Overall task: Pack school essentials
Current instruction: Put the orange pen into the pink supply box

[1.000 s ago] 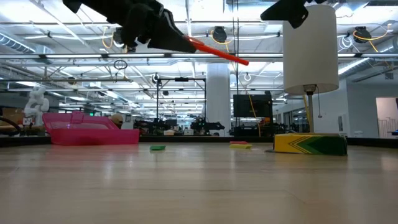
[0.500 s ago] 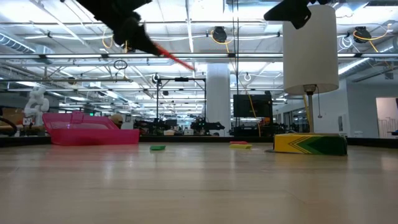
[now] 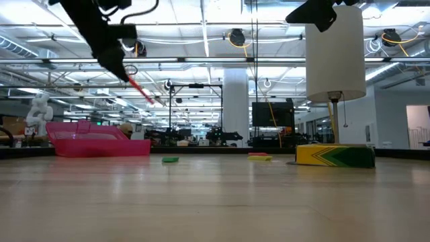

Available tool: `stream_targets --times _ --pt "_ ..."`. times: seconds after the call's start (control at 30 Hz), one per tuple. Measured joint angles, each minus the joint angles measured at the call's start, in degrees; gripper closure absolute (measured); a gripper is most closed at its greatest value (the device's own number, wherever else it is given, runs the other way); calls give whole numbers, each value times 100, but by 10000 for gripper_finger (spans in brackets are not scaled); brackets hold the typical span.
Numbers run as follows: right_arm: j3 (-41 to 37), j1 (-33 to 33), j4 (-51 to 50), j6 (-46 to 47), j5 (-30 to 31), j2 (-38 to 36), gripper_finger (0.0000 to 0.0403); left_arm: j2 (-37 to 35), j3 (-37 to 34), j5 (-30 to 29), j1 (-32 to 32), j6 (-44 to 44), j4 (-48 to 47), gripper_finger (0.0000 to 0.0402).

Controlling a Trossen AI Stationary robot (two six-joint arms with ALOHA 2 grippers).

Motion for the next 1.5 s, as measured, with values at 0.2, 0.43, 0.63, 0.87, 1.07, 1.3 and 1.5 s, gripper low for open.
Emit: stream_targets --times 0.2,0.43,0.63,0.87,1.07,1.3,1.5 --pt "0 0 16 0 0 0 154 27 0 117 603 -335 -403 355" --pt "0 0 16 0 0 0 154 27 0 245 1238 -466 -640 363" --pt "0 0 16 0 -2 2 154 25 -168 728 1762 -609 -718 354" --pt "0 0 16 0 -2 2 154 29 -697 804 2139 -741 -449 352" --pt "0 -4 38 -50 17 2 154 66 -809 985 2317 -831 51 351" --pt "0 -4 75 -85 22 2 154 448 -811 1172 2438 -818 142 351" --pt "0 -4 69 -85 22 2 154 901 -811 1139 2440 -838 158 351"
